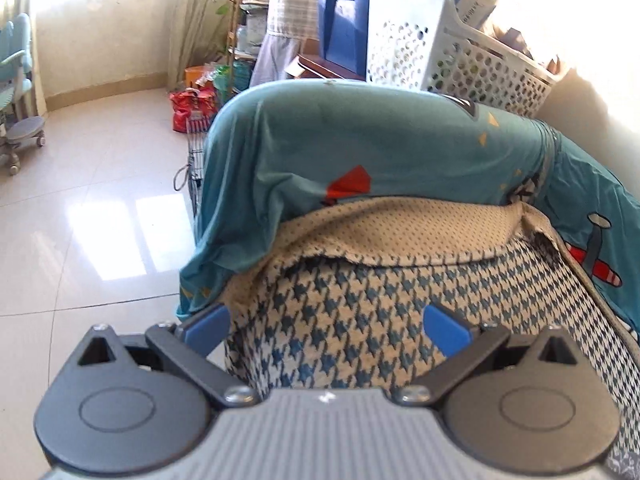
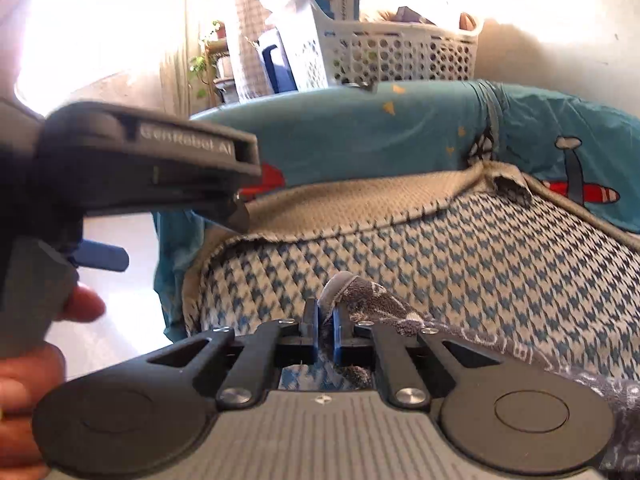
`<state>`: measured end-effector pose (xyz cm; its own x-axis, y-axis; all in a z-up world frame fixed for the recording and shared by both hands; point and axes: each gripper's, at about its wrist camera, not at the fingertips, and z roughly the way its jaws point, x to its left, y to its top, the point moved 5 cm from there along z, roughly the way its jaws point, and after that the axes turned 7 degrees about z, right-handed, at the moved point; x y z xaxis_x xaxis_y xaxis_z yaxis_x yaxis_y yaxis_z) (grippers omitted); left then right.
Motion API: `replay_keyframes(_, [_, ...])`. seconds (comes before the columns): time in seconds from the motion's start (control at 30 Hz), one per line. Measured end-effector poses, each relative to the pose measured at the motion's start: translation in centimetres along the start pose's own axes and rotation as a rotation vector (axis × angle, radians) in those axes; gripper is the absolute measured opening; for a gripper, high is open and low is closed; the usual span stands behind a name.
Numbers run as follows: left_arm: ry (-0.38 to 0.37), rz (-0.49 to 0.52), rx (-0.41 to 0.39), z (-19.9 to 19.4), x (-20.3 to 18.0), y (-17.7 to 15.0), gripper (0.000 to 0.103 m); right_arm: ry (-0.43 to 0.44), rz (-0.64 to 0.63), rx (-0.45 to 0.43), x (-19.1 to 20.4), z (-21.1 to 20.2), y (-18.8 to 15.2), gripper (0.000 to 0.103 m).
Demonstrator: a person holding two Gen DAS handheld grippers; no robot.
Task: Fold clothes
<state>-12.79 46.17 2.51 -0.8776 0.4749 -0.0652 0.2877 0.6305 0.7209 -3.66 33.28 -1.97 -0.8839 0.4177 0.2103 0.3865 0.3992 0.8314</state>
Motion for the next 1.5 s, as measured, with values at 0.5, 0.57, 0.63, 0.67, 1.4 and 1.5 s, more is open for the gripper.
replay_keyframes(0.5, [-0.111, 0.101, 0.038, -0.1, -5.1, -1.1, 0.103, -0.244, 0.091, 0.025, -9.5, -5.9, -1.6, 0.038])
replay_keyframes(0.57, [-0.147, 0.133, 0.055, -0.2, -6.8, -1.6, 0.103, -0.293, 0.115, 0.017, -12.3, -7.5, -1.8, 0.038])
replay_keyframes(0.63, [-0.177, 0.169, 0.072, -0.3, -8.7, -2.2, 0.103, -0.357, 0.140, 0.011, -15.3, -9.1, -2.3, 0.038])
replay_keyframes(0.67, [-0.192, 0.187, 0.080, -0.3, -9.6, -2.5, 0.103, -0.386, 0.151, 0.012, -16.7, -9.9, -2.4, 0.038])
replay_keyframes(1.4, [-0.337, 0.337, 0.141, -0.7, -19.7, -5.5, 0.103, -0.537, 0.181, 0.140, -31.1, -12.6, -4.3, 0.047])
replay_keyframes(1.5, [-0.325, 0.316, 0.151, -0.3, -19.0, -5.3, 0.103, -0.483, 0.123, 0.174, -30.9, -11.3, -4.1, 0.048])
